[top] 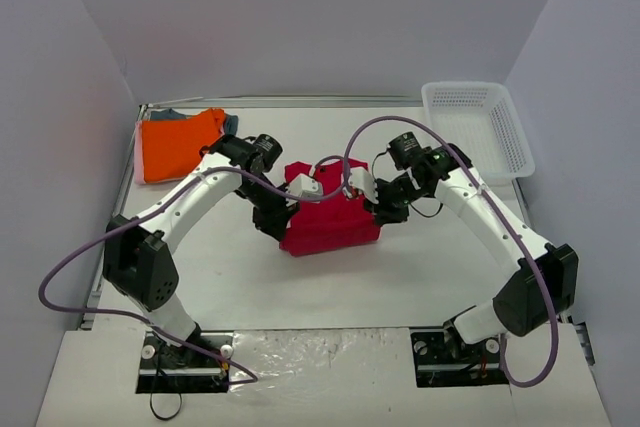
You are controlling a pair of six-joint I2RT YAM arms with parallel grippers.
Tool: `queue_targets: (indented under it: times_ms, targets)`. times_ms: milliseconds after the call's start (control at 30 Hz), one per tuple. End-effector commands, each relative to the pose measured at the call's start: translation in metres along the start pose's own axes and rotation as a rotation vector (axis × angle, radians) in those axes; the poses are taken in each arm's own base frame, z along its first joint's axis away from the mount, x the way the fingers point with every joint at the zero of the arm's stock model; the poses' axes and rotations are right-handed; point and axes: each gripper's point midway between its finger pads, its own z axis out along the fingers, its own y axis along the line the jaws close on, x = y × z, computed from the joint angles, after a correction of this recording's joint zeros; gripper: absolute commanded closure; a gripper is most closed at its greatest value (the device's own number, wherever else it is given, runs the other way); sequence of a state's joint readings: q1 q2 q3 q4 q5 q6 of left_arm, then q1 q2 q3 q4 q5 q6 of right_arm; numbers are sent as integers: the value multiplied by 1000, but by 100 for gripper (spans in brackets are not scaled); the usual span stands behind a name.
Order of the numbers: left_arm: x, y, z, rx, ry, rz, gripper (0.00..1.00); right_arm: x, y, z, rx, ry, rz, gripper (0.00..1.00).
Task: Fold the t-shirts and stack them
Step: Fold the long partially folded tshirt into a neat square
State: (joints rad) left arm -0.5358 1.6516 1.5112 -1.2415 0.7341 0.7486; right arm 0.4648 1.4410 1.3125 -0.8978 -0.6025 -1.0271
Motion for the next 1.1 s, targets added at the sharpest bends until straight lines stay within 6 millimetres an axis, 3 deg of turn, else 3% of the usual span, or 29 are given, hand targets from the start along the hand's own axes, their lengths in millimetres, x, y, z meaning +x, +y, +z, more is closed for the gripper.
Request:
queue_targets:
  times_ms: [0, 633, 1067]
  targets:
    - [-7, 18, -13, -83, -3, 7, 98, 0, -12, -5, 13, 9, 3, 100]
    - [-31, 93, -42, -249, -16, 7, 97, 4, -95, -11, 81, -16, 22, 100]
    - [-31, 153, -37, -261, -8, -30, 98, 23, -166, 17, 71, -13, 49, 100]
